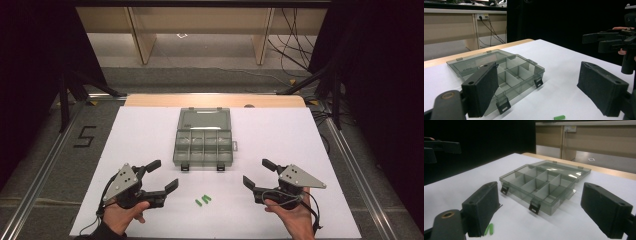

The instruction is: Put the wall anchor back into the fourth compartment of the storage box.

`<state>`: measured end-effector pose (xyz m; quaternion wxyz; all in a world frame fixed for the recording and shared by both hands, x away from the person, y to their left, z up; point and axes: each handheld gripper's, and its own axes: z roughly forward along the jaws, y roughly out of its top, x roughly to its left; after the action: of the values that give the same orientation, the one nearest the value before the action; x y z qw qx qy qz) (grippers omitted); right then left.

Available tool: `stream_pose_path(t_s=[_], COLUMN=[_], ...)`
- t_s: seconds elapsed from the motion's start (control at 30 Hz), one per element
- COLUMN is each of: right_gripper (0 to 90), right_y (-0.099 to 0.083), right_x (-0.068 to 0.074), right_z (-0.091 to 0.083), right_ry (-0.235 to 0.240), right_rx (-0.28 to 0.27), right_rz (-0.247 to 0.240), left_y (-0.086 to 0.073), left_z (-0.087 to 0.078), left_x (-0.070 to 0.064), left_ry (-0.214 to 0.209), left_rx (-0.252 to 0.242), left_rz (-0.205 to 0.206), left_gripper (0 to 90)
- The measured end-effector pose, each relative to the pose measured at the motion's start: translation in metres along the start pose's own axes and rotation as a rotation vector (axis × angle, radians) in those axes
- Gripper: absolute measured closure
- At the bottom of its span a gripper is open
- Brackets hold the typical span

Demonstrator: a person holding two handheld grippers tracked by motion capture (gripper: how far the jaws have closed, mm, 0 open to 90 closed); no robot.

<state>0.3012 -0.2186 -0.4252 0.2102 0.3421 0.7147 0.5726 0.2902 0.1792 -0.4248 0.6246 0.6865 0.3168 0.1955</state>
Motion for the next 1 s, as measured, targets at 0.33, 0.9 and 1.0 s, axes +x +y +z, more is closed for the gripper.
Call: stream_pose_path(t_s=[0.33, 0.9, 1.0], right_gripper=[15.9, 16.4, 17.8], right_y=[-0.0002, 0.0029, 0.0075], right_x=[0.0002, 0.0020, 0.0038], right_z=[0.0010, 0.0040, 0.0082], right_ry=[0.000, 0.014, 0.041], right_rx=[0.004, 0.014, 0.040], right_rz=[-0.006, -0.028, -0.030], left_y=[0.0001, 0.0000, -0.0001], left_z=[-0.0004, -0.0002, 0.0000], left_x=[0.0000, -0.0001, -0.0002], left_ry=[0.008, 0.009, 0.008], left_rx=[-0.003, -0.004, -0.003], left_rz=[-0.006, -0.009, -0.010], left_gripper=[16.0, 16.0, 16.0])
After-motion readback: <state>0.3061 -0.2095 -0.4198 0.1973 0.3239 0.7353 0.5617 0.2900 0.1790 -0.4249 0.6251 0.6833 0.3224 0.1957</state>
